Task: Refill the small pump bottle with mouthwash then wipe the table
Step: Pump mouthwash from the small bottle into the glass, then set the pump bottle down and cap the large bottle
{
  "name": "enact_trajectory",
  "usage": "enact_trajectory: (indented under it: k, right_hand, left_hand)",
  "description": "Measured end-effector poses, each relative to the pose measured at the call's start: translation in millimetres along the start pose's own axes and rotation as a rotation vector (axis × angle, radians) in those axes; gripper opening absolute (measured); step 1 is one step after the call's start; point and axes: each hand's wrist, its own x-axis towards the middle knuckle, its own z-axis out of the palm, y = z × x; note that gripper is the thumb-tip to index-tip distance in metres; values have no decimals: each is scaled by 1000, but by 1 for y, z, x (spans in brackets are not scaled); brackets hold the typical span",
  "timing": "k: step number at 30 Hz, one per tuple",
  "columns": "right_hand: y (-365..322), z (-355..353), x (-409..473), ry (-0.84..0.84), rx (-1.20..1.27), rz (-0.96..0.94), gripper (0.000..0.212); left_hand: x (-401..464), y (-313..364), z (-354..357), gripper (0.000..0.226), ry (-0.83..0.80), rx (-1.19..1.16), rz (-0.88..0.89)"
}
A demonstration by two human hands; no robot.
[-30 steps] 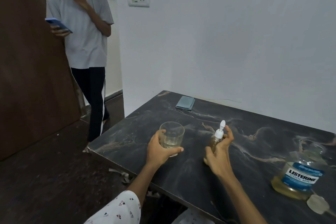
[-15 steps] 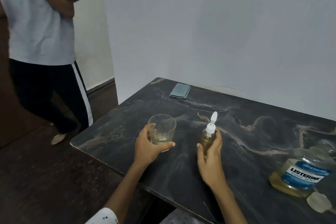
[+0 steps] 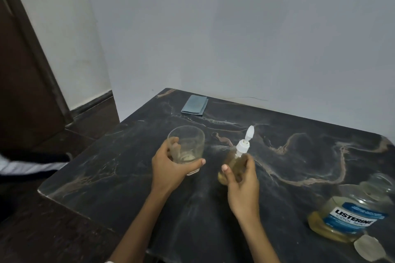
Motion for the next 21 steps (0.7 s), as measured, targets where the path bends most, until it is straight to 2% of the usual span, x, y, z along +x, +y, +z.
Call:
enact_trajectory:
  k: [3, 6, 10, 14, 21]
  right_hand:
    - [1, -5, 36, 48, 67, 3, 43]
    - [7, -12, 81, 133, 8, 17, 52]
    - [14, -23, 140, 282, -26, 51, 51]
    - [28, -30, 192, 354, -7, 166, 53]
    - [41, -31, 255, 417, -53, 208, 50]
  left_hand:
    - [25, 13, 23, 80, -13, -32, 4]
    - [52, 22, 49, 83, -33, -53, -1]
    - [93, 24, 91, 70, -62, -33, -9]
    - [133, 16, 136, 85, -82, -41, -38]
    - [187, 8, 187, 90, -81, 9, -30]
